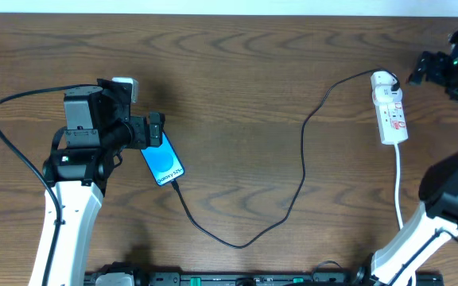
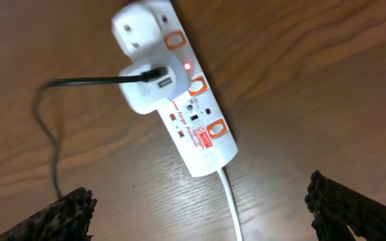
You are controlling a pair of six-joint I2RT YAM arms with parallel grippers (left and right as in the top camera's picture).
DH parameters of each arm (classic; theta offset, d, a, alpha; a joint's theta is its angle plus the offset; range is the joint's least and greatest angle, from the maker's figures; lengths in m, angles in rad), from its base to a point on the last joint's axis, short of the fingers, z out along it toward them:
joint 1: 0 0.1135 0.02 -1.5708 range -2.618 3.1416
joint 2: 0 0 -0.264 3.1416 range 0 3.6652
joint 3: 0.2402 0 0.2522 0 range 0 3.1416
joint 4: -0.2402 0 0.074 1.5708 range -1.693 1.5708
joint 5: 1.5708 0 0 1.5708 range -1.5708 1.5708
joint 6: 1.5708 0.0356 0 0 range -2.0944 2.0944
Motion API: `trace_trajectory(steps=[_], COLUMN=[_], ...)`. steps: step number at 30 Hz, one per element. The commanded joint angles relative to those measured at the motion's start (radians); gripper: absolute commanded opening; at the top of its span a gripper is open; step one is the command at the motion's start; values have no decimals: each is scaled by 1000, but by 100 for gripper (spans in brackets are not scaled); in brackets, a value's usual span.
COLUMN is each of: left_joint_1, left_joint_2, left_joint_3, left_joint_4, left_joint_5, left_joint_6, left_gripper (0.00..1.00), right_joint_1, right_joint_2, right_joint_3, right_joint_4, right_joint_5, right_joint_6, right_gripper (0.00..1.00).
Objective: Plug charger to phone and switch on socket
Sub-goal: 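Lift the right gripper up and away from the power strip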
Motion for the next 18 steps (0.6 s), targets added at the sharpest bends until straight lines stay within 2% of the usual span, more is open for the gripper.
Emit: trace_trajectory(steps=[1, 9, 18], left_joint_1=[-3, -3, -3], left_joint_2=[-5, -5, -5], left_joint_3=[26, 26, 26], left_joint_4=[0, 0, 0], left_joint_5=[-10, -10, -10], left_joint_6=[21, 21, 21], left_gripper=[98, 98, 98], right_joint_1=[0, 0, -1], right_joint_2=[-130, -264, -276], right_joint_3=[34, 34, 32], right_joint_4=[-2, -5, -8], right_joint_5=[-4, -64, -66], right_joint_6=[21, 21, 21], right_gripper=[99, 99, 99])
